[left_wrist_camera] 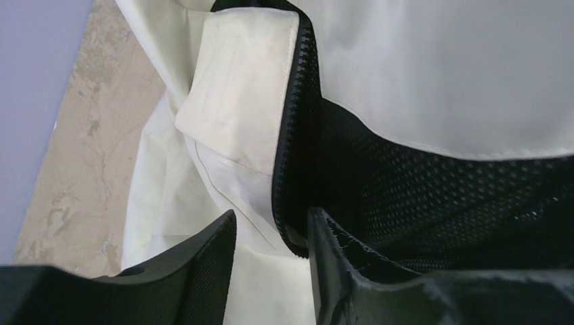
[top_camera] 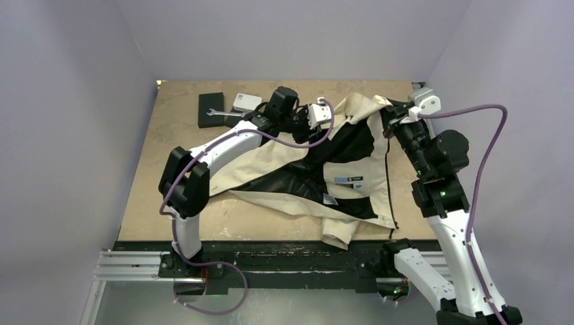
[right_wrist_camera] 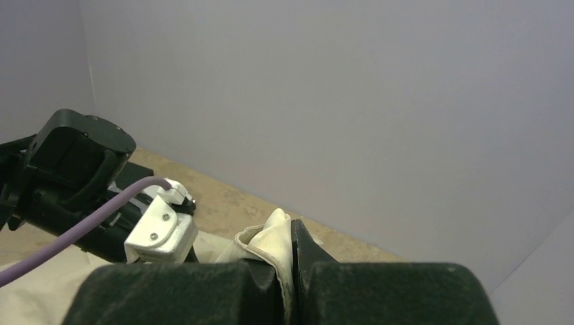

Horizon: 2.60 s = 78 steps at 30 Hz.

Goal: Zip up the jacket
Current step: Flatten out the jacket at the center of the board.

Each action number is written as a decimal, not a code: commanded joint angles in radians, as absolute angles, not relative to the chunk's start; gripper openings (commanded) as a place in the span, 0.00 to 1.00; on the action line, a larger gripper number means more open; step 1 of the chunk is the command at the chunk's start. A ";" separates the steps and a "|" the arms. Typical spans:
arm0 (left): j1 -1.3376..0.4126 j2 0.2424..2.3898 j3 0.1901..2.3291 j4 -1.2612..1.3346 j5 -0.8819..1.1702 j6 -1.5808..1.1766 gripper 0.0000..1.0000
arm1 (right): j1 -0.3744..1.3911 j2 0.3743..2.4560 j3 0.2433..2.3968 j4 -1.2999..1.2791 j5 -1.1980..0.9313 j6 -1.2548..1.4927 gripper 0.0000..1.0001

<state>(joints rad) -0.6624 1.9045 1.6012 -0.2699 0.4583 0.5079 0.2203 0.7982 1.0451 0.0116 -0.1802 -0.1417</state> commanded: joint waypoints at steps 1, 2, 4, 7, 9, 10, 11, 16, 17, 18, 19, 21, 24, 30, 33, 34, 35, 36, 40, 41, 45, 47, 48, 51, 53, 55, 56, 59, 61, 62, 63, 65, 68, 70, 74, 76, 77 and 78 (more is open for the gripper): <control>-0.665 1.944 1.645 -0.210 0.469 0.489 0.33 | 0.219 0.780 1.104 0.048 -0.210 -0.118 0.00; -0.665 1.950 1.647 -0.210 0.469 0.492 0.26 | 0.219 0.780 1.106 0.043 -0.207 -0.118 0.00; -0.665 1.957 1.654 -0.217 0.472 0.493 0.17 | 0.219 0.779 1.114 0.036 -0.199 -0.120 0.00; -0.665 1.956 1.647 -0.241 0.493 0.504 0.20 | 0.219 0.779 1.119 0.031 -0.188 -0.121 0.00; -0.664 1.948 1.639 -0.239 0.487 0.506 0.20 | 0.218 0.782 1.122 0.029 -0.183 -0.121 0.00; -0.664 1.944 1.637 -0.230 0.466 0.511 0.14 | 0.220 0.784 1.124 0.028 -0.182 -0.121 0.00; -0.663 1.939 1.638 -0.215 0.441 0.515 0.01 | 0.219 0.789 1.127 0.026 -0.178 -0.121 0.00; -0.623 1.883 1.713 -0.156 0.208 0.521 0.00 | 0.221 0.822 1.158 0.002 -0.108 -0.120 0.00; -0.614 1.864 1.736 -0.154 0.146 0.543 0.00 | 0.220 0.829 1.165 -0.018 -0.084 -0.120 0.00; -0.602 1.839 1.755 -0.147 0.098 0.572 0.00 | 0.218 0.836 1.171 -0.022 -0.055 -0.120 0.00; -0.587 1.810 1.770 -0.131 0.058 0.595 0.00 | 0.219 0.844 1.176 -0.021 -0.030 -0.120 0.00; -0.546 1.739 1.804 -0.100 0.008 0.617 0.00 | 0.221 0.862 1.190 -0.019 0.023 -0.120 0.00; -0.488 1.685 1.908 -0.119 -0.068 0.633 0.00 | 0.220 0.888 1.201 -0.005 0.117 -0.109 0.00; -0.465 1.566 2.013 -0.110 -0.237 0.735 0.00 | 0.220 0.965 1.259 0.002 0.255 -0.084 0.00; -0.465 1.539 2.055 -0.147 -0.305 0.800 0.00 | 0.221 1.015 1.287 -0.055 0.274 -0.072 0.00; -0.464 1.533 2.059 -0.159 -0.325 0.810 0.00 | 0.221 1.029 1.286 -0.060 0.272 -0.065 0.00; -0.463 1.526 2.056 -0.171 -0.345 0.818 0.00 | 0.221 1.035 1.280 -0.061 0.265 -0.057 0.00; -0.462 1.517 2.043 -0.181 -0.355 0.822 0.00 | 0.221 1.042 1.275 -0.057 0.264 -0.046 0.00; -0.462 1.474 2.014 -0.234 -0.365 0.808 0.00 | 0.242 1.057 1.290 -0.082 0.284 -0.018 0.00; -0.462 1.463 2.024 -0.251 -0.362 0.803 0.00 | 0.255 1.059 1.302 -0.091 0.314 -0.020 0.00; -0.463 1.437 2.109 -0.348 -0.302 0.755 0.00 | 0.327 1.063 1.400 -0.137 0.437 -0.037 0.00; -0.463 1.425 2.157 -0.404 -0.263 0.722 0.00 | 0.355 1.079 1.475 -0.174 0.491 -0.032 0.00; -0.463 1.417 2.161 -0.427 -0.246 0.707 0.00 | 0.365 1.093 1.515 -0.197 0.515 -0.029 0.00; -0.463 1.387 2.105 -0.452 -0.254 0.659 0.00 | 0.378 1.165 1.621 -0.259 0.552 -0.021 0.00; -0.463 1.361 2.013 -0.437 -0.278 0.652 0.00 | 0.378 1.224 1.644 -0.275 0.570 -0.017 0.00; -0.463 1.348 1.907 -0.396 -0.325 0.676 0.00 | 0.378 1.296 1.662 -0.285 0.577 -0.015 0.00; -0.462 1.346 1.851 -0.364 -0.356 0.693 0.00 | 0.379 1.333 1.676 -0.291 0.581 -0.012 0.00; -0.448 1.359 1.710 -0.246 -0.410 0.755 0.00 | 0.378 1.451 1.719 -0.296 0.601 -0.009 0.00; -0.419 1.400 1.678 -0.205 -0.402 0.759 0.00 | 0.378 1.528 1.763 -0.301 0.605 -0.009 0.00; -0.404 1.438 1.675 -0.182 -0.397 0.750 0.00 | 0.378 1.569 1.790 -0.306 0.604 -0.008 0.00; -0.387 1.470 1.678 -0.161 -0.392 0.744 0.00 | 0.378 1.605 1.820 -0.301 0.609 0.017 0.00; -0.360 1.539 1.677 -0.084 -0.400 0.744 0.00 | 0.378 1.693 1.892 -0.311 0.615 0.033 0.00; -0.350 1.643 1.679 0.018 -0.417 0.754 0.10 | 0.377 1.827 2.001 -0.378 0.580 0.080 0.00; -0.350 1.710 1.730 -0.062 -0.414 0.718 0.40 | 0.372 1.878 2.029 -0.421 0.551 0.131 0.19; -0.350 1.748 1.786 -0.230 -0.321 0.594 0.73 | 0.324 1.861 1.883 -0.458 0.418 0.255 0.73; -0.350 1.714 1.749 -0.257 -0.267 0.571 0.91 | 0.290 1.786 1.719 -0.403 0.353 0.295 0.98; -0.350 1.697 1.729 -0.268 -0.250 0.565 0.93 | 0.271 1.736 1.635 -0.371 0.331 0.311 0.99; -0.350 1.683 1.718 -0.284 -0.237 0.559 0.95 | 0.251 1.688 1.543 -0.340 0.316 0.329 0.99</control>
<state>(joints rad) -0.3492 1.7863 1.7111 -0.2474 -0.3214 0.6392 0.3309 1.8641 1.7741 -0.3985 0.4278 0.2008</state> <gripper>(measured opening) 0.912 0.969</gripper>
